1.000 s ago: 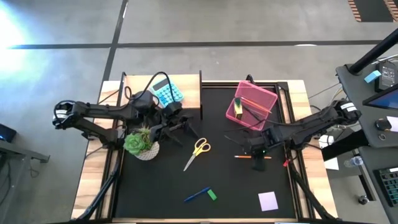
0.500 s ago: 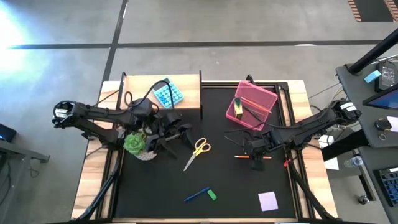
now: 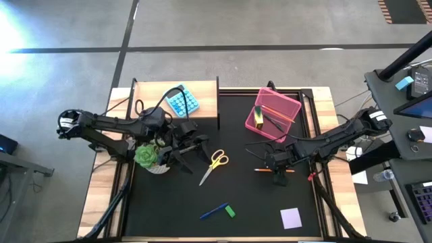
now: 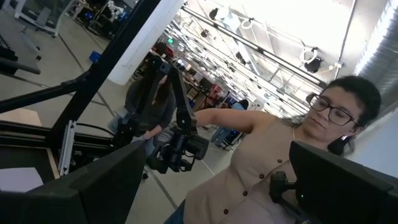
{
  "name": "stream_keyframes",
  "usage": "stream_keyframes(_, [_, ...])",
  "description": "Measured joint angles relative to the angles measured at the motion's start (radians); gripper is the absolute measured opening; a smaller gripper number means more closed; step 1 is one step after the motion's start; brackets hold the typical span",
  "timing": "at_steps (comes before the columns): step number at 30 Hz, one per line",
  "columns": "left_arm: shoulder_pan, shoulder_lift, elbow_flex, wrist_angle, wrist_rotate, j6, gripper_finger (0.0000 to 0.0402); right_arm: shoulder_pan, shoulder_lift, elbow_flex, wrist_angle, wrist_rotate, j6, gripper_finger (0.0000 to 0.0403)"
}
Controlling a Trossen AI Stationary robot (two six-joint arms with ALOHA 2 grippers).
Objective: Pack school essentials
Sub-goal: Put the yellow pencil into the pink supply box
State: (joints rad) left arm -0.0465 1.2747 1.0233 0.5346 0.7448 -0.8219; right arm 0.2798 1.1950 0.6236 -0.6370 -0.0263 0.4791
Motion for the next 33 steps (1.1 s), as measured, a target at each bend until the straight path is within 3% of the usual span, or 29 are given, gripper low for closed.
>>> stream_keyframes(14, [0.001,0.0,0.0,0.0,-0.001,0.024,0.038,0.0,0.175,0.025,0.007,-0.004,-0.009,0.0132])
stream_keyframes(18, [0.001,0.0,0.0,0.0,-0.001,0.024,0.038,-0.001,0.191,0.026,0.007,-0.004,-0.008,0.0111])
stream_keyframes(25, [0.001,0.0,0.0,0.0,-0.02,0.024,0.038,-0.001,0.167,0.026,0.017,-0.006,-0.009,0.002])
stream_keyframes(33, [0.007,0.0,0.0,-0.001,-0.045,0.025,0.038,-0.001,0.04,0.037,-0.027,-0.012,0.027,0.0014])
